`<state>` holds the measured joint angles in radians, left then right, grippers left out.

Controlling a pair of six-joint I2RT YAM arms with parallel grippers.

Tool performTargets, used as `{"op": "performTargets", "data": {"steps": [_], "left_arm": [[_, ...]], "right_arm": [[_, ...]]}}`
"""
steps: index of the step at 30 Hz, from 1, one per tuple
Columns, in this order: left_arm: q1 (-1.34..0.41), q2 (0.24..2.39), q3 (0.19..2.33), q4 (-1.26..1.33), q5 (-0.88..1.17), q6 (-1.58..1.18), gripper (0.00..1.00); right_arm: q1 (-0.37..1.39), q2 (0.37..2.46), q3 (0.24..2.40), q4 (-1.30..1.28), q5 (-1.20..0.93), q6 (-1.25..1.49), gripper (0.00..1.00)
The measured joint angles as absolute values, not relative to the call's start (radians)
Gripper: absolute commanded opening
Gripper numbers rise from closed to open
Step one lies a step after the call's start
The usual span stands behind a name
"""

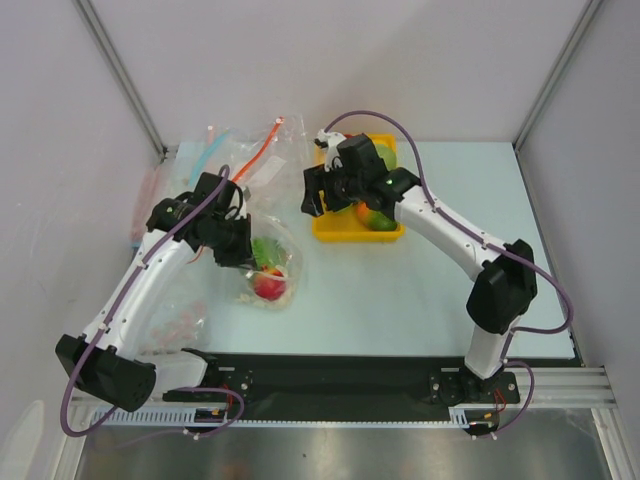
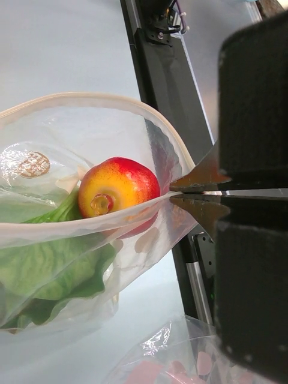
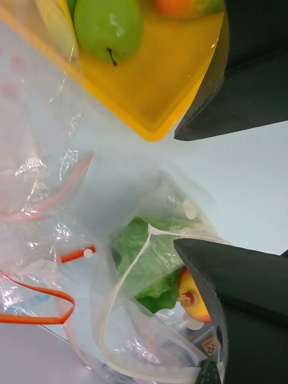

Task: Place the food in the zip-top bag and seal the zipper
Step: Place the fake fruit in the zipper food storage bag, then adjust the zipper food storage bag at the center of the board.

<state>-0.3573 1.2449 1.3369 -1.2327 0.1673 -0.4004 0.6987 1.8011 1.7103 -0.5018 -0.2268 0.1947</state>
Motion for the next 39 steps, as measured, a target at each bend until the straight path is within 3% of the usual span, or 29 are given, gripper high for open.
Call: {"op": "performTargets", "data": {"steps": [7,20,29,35,38,39], "left_arm": [[-0.358,1.245,1.337,-1.213,0.167,-0.393,0.01],[-0.358,1.274,1.378,-1.207,0.163,-0.366,0.00],[-0.358,1.274,1.379,-1.208,0.162,-0.364,0.00],[-0.358,1.273,1.376,-1.206,0.165,-0.364,0.00],[-0.358,1.269,1.371,-1.207,0.168,-0.364,0.00],[-0.358,1.269,1.370,-1.207,0.169,-0.364,0.00]], "right_arm": [[0.629,1.868,1.800,-0.568,-0.305,0.229,0.79],[0.760,1.961,1.823,-0.578,-0.510,0.225,0.69],[0.766,1.987,1.718,-0.556,-0.445,0.248,0.79],[0.752,1.987,1.688,-0.551,-0.436,0.262,0.69],[0.748,1.987,1.688,-0.542,-0.446,0.269,0.58],[0.748,1.987,1.689,-0.539,-0.448,0.272,0.49]]}}
